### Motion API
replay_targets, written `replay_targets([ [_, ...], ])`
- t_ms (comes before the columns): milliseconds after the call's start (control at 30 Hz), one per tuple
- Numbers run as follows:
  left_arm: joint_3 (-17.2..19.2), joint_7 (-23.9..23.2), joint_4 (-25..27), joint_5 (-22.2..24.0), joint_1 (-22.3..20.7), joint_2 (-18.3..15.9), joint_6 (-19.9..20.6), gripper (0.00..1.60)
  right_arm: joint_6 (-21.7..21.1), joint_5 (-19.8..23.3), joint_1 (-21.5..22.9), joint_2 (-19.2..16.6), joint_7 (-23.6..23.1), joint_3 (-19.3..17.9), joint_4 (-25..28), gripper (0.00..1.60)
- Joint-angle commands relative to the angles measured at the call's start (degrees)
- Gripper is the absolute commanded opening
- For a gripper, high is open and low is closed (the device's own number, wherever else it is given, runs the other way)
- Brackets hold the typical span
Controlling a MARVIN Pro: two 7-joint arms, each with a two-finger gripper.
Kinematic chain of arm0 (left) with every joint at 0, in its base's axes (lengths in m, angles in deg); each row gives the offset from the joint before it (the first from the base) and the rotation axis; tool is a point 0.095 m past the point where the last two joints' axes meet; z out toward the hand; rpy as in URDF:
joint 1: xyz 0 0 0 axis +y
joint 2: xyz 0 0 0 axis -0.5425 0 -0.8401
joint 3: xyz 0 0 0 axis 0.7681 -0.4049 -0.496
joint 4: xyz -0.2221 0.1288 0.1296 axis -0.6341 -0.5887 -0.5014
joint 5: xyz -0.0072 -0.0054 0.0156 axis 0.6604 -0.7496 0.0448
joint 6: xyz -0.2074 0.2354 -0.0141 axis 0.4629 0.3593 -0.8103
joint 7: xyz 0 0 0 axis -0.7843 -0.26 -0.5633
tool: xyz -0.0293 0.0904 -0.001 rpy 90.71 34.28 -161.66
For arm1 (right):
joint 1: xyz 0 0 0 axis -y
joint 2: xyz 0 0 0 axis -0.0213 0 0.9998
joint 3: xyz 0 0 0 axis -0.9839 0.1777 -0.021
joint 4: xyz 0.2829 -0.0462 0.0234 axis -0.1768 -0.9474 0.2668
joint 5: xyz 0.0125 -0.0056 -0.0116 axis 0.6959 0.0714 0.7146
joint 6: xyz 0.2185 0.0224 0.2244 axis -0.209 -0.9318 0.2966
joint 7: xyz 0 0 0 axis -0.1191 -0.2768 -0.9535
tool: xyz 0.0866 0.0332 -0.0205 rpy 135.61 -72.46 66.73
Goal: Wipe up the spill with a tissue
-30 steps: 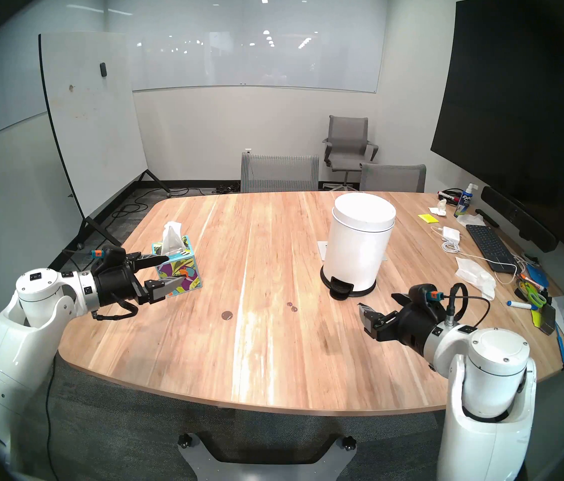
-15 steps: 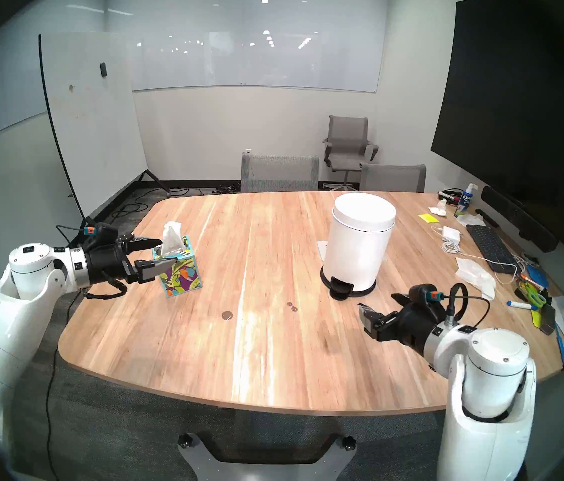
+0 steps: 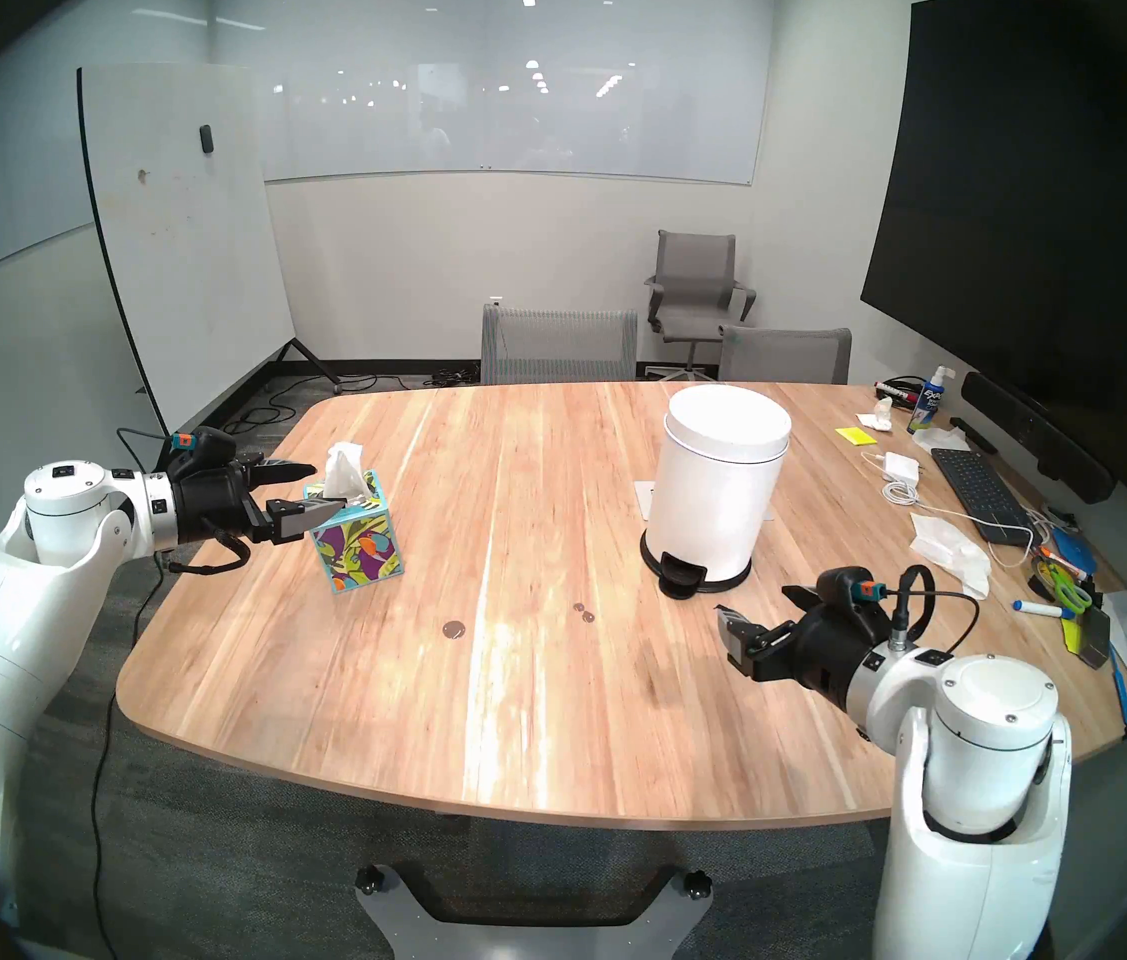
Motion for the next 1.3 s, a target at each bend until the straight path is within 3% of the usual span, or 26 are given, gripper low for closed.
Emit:
replay_targets([
  [0,-0.33,0.57,-0.43,-0.14,-4.08,0.26,0.41,1.6,0.04,0.04,0.07,-0.03,-0.01,-0.12,1.0,1.6],
  [1267,-3.81,4.89,-5.74,-3.89,-7.56,2.52,-0.51,1.6,0.03,0.04,0.05,-0.03,0.0,-0.12,1.03,1.6],
])
